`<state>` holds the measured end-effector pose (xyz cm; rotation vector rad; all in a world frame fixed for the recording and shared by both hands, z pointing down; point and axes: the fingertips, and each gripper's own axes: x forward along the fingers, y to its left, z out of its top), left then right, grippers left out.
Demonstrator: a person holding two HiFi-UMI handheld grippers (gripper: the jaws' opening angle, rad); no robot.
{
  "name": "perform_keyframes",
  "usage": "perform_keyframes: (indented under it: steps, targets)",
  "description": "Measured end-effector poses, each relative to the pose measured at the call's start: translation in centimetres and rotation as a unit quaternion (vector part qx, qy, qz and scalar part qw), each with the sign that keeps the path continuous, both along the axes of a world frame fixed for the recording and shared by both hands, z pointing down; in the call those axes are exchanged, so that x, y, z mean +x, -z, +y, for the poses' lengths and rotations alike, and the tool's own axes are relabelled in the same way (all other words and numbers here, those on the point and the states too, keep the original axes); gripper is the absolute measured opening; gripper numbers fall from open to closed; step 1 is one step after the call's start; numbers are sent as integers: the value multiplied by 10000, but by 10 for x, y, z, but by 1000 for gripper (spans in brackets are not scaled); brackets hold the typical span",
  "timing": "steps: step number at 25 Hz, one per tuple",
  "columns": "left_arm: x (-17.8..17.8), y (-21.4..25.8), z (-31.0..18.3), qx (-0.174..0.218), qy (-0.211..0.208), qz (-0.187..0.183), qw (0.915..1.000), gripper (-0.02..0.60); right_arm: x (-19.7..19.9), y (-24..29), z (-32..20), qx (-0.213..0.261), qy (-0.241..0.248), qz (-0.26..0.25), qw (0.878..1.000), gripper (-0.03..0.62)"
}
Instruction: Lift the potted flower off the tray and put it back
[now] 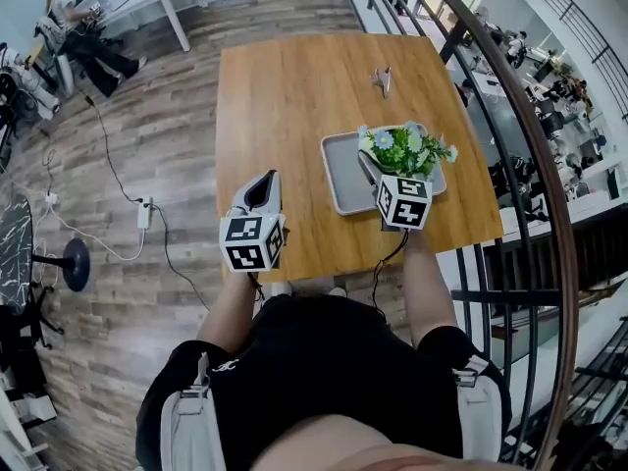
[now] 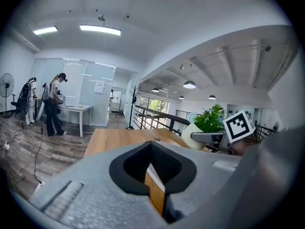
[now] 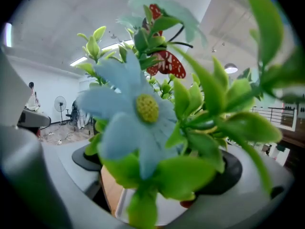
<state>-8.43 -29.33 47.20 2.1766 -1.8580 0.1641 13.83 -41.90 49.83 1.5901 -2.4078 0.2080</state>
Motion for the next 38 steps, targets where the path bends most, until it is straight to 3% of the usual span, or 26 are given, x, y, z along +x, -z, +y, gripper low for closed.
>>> perform_keyframes:
  steps: [8,20,38]
  targets:
    - [32,6,-25,72,-629,48,9980,12,43,50,29,360,-694,-172,9968,578]
    - [79,7,-38,77,-1365,17,9906,12,99,46,76,227,-1331,-518,9895,578]
    - [106,12,-38,80,-1664,-74,9860,12,126,45,98,279,-1697,-509,9838,578]
